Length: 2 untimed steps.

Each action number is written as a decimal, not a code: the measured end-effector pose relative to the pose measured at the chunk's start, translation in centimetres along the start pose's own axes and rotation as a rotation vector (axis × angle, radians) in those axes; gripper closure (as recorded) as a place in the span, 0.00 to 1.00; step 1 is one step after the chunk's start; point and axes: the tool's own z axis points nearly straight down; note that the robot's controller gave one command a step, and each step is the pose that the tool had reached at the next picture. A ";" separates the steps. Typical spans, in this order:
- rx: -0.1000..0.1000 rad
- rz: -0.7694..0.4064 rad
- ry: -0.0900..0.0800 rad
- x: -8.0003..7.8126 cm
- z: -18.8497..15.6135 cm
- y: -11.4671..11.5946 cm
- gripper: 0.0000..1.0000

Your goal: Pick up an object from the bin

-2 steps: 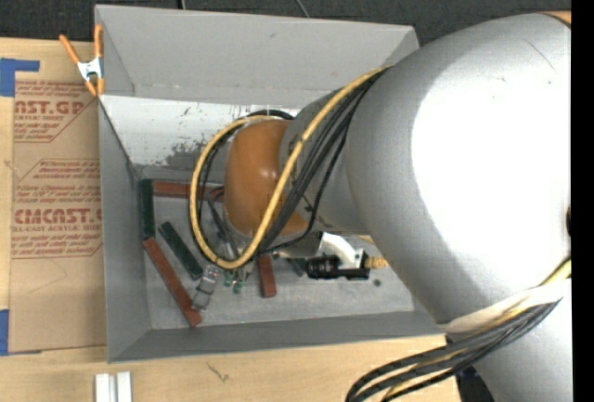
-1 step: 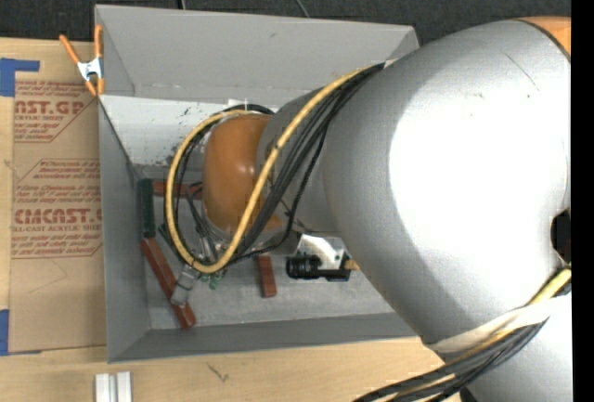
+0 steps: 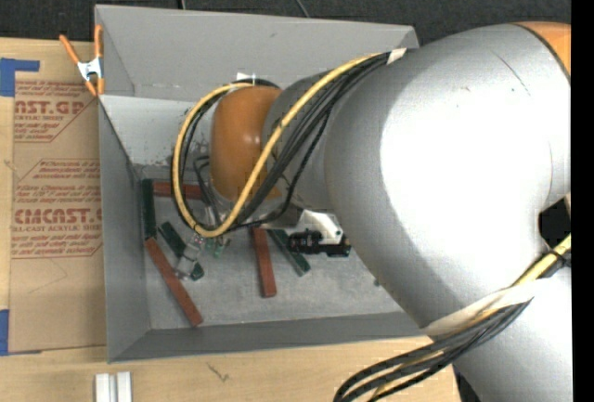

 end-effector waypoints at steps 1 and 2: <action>0.003 -0.046 -0.005 -1.4 -2.0 1.4 0.00; -0.002 -0.024 -0.004 0.3 -2.7 2.7 0.00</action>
Offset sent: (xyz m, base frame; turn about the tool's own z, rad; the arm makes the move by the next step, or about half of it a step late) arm 0.0134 0.0415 0.0160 0.1700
